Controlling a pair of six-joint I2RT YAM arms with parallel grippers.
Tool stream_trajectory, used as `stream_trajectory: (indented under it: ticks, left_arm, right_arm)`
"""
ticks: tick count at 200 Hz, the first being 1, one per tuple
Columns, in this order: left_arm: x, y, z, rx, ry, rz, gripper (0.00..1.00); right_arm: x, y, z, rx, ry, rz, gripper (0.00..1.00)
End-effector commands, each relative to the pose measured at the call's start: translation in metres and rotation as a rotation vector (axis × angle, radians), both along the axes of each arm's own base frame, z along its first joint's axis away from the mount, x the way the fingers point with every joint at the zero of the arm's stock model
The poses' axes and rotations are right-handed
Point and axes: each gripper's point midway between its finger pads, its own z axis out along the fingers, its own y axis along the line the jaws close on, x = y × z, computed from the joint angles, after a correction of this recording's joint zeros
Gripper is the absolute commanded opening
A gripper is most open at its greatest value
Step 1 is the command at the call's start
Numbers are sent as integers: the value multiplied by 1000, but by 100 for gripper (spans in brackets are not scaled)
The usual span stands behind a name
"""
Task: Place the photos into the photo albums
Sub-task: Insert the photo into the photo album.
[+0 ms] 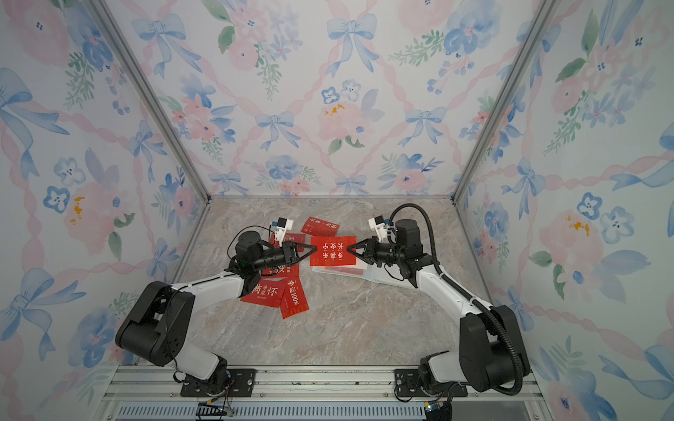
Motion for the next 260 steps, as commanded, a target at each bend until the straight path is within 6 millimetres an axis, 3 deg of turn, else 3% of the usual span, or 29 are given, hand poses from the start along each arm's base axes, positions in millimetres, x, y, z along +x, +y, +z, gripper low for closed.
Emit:
stream_trajectory:
  ticks: [1,17,35,82,120,131,174,260]
  left_arm:
    - [3,3,11,-18,-32,5,5]
    - [9,5,7,-16,-15,22,25]
    - [19,12,0,-9,4,63,33]
    - [46,26,-32,37,42,154,35]
    - [71,42,-78,74,181,283,38]
    - [76,43,-83,85,184,302,38]
    - [92,36,-102,136,199,323,37]
    - [109,16,-141,219,258,311,39]
  right_arm:
    - [-1,-5,0,-4,-17,-5,3]
    - [5,-15,-5,0,-10,-40,0]
    - [14,-38,-13,2,5,-107,0]
    - [34,-124,-56,17,94,-363,0]
    - [37,-178,-87,22,155,-492,0]
    - [37,-188,-92,23,160,-506,0]
    - [36,-208,-110,-25,175,-534,0]
    - [51,-200,-111,-28,144,-495,0]
